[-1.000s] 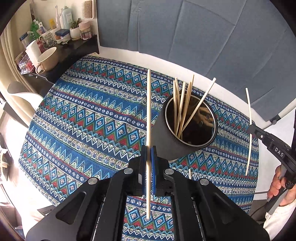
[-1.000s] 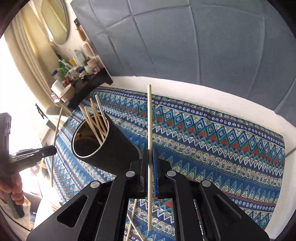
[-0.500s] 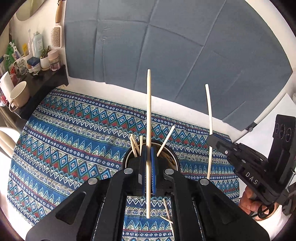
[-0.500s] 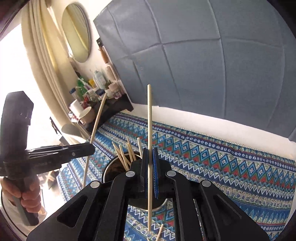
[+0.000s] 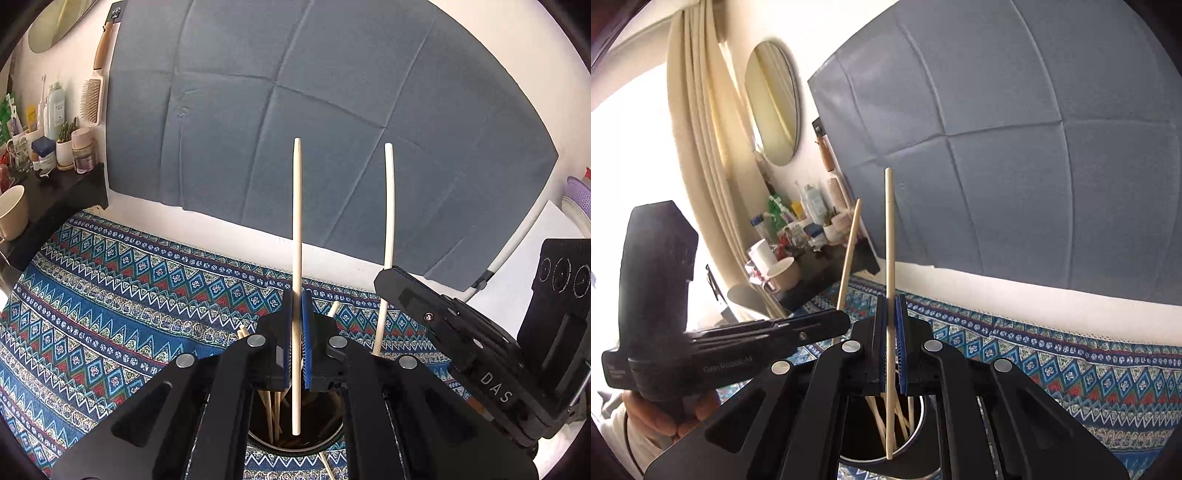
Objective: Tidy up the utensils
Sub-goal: 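Lift the held sticks with both grippers and move them above the black cup, then open both grippers to release the sticks into the black cup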
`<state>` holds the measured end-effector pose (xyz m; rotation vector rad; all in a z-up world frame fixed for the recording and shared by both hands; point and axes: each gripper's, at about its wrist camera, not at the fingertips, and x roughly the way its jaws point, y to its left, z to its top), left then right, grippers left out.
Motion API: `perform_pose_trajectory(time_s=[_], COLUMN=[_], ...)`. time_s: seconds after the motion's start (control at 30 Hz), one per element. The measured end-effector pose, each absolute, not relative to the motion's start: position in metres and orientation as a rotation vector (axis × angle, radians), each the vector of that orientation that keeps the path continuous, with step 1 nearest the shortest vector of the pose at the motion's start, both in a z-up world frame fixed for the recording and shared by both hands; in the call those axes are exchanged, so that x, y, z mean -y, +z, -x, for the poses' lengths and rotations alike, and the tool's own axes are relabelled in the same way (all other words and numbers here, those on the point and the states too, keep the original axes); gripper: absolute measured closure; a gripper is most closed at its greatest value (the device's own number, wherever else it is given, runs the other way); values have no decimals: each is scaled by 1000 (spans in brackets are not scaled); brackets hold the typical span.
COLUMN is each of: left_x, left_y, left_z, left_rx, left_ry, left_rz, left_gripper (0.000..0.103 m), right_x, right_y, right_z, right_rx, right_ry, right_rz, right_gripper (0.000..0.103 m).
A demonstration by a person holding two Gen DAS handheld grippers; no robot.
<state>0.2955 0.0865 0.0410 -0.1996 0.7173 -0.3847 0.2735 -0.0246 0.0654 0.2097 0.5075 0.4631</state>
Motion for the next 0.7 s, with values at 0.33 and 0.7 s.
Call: perform_pose_trajectory(time_s=[0.33, 0.7], left_x=[-90, -88], left_y=[14, -7], left_z=[-294, -284], left_rx=[-710, -737], left_ry=[-374, -368], left_rz=[207, 201], left_gripper=[98, 98], right_x=[9, 7], right_y=[48, 14], right_z=[-288, -271], right_rx=[-489, -576], right_ry=[457, 435], right_rz=[-228, -143], right_gripper=[98, 98])
